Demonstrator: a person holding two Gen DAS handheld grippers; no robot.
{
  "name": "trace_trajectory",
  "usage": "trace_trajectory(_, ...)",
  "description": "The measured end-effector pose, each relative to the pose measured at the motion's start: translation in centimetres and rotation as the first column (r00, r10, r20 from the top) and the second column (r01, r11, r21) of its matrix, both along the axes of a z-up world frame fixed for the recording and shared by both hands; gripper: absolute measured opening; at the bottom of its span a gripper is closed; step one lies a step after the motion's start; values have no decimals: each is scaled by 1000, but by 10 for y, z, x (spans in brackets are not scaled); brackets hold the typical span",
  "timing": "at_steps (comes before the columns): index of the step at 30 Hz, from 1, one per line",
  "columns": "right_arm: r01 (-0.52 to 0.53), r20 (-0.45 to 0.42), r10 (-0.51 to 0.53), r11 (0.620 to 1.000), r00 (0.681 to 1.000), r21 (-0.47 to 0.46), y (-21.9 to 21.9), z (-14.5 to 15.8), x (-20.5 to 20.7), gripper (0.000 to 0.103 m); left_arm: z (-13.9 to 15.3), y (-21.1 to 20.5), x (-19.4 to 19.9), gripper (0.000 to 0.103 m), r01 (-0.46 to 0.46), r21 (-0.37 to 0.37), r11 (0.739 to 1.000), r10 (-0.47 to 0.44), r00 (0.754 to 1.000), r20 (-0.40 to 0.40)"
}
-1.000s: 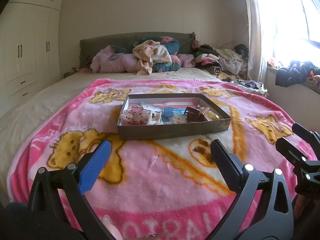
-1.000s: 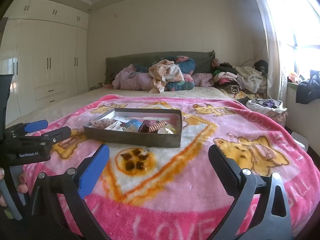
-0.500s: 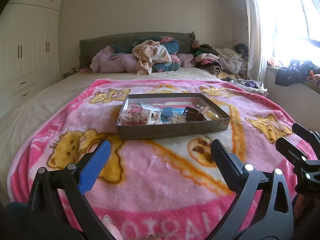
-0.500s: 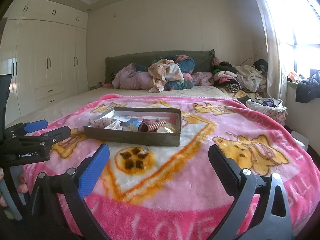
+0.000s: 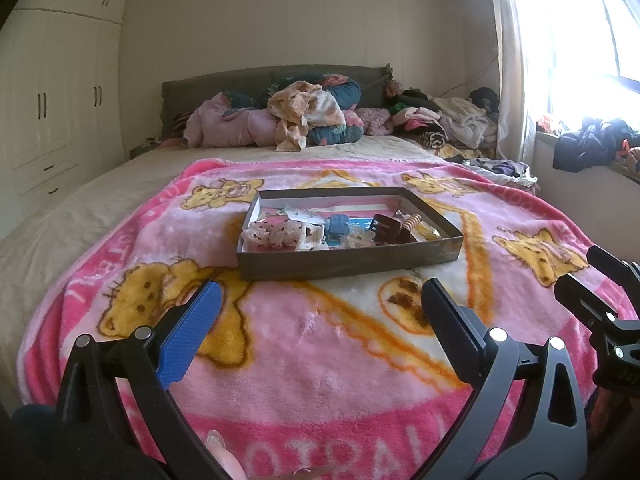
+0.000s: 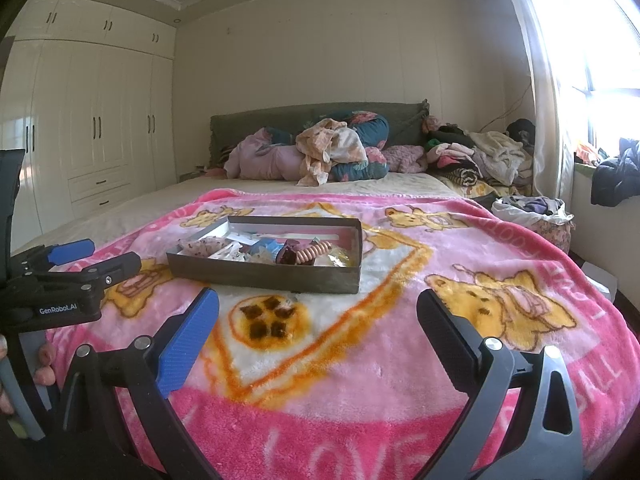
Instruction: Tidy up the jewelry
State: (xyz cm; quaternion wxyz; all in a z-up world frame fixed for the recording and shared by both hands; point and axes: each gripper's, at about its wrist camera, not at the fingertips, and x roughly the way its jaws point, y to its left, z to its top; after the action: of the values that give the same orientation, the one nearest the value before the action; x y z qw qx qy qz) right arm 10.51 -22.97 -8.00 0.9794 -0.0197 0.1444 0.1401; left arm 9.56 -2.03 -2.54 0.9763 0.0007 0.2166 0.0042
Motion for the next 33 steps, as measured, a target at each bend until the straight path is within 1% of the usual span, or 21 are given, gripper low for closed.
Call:
trace_trajectory(21, 0, 2, 0, 1000, 1000, 2, -1, 0, -1, 97, 0, -2, 0, 91, 4, 0, 1000, -4, 1000, -1)
trace_trajectory(23, 0, 0, 0, 1000, 1000, 1, -1, 0, -1, 97, -1, -1, -1, 91, -6, 5, 1000, 6, 1000, -2)
trace_trajectory(28, 0, -1, 0, 1000, 1000, 1, -1, 0, 0, 97, -2, 1, 1, 91, 1, -12, 1000, -1, 1000, -14)
trace_trajectory(31, 0, -2, 0, 1000, 1000, -1, -2, 1, -2, 97, -4, 1, 1, 91, -5, -7, 1000, 5, 1000, -18)
trace_trajectory(33, 5, -1, -5, 1000, 1000, -3, -2, 2, 0, 97, -6, 3, 3, 91, -1, -21, 1000, 1, 1000, -26)
